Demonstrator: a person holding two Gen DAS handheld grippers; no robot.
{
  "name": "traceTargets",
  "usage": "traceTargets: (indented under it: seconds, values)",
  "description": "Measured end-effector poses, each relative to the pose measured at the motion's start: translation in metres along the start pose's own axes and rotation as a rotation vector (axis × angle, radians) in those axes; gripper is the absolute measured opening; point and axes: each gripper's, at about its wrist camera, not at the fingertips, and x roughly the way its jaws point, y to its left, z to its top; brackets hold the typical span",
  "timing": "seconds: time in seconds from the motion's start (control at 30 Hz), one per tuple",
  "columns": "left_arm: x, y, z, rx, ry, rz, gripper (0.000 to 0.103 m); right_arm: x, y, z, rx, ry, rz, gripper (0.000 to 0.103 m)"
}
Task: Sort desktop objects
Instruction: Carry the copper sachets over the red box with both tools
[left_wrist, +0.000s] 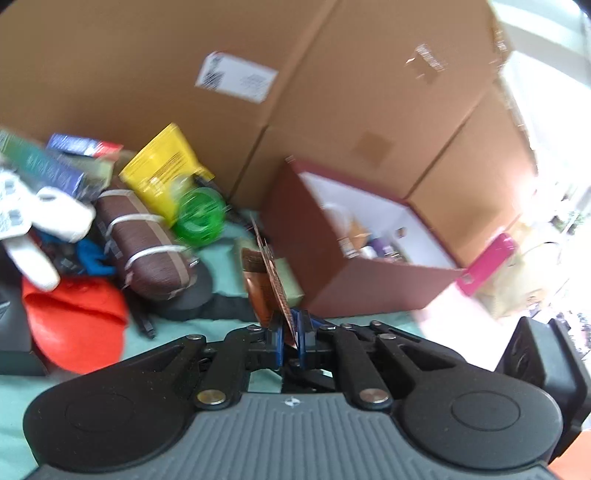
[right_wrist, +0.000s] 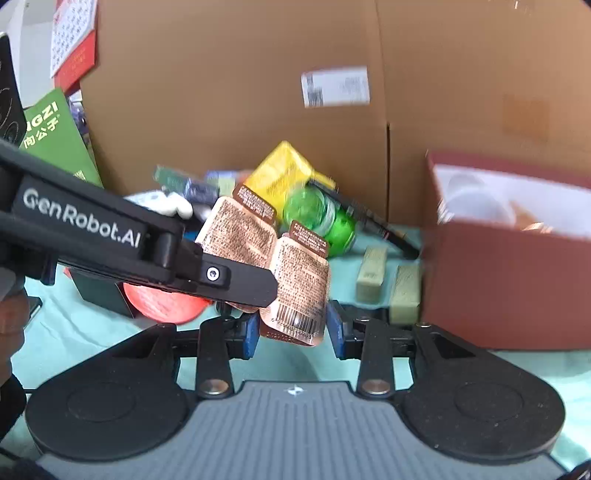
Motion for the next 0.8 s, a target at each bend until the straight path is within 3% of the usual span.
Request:
traceTargets:
  seconds: [0.17,0.37,0.53,0.8]
  values:
    - [-0.005,-0.026,0.012,0.042,-0.046,-0.051,0.005,-0.029,-0.007,0.016,-0.021,-0.077,-0.037,0.037]
    - [0.017,-0.054,0.037,0.051,-0.038,-0.145,0.005,-0.048,-0.033,0.031,-0.020,-0.136,-0.125,0.037]
    - [0.059,-0.080,0.055,0.048,-0.005,-0.232,0.005,-0.059,-0.067,0.038,0.001,-0.162,-0.222,0.037]
    - [0.133,-0.116,0.071,0.047,0.081,-0.311,0.005,-0.054,-0.130,0.041,0.062,-0.128,-0.339,0.037]
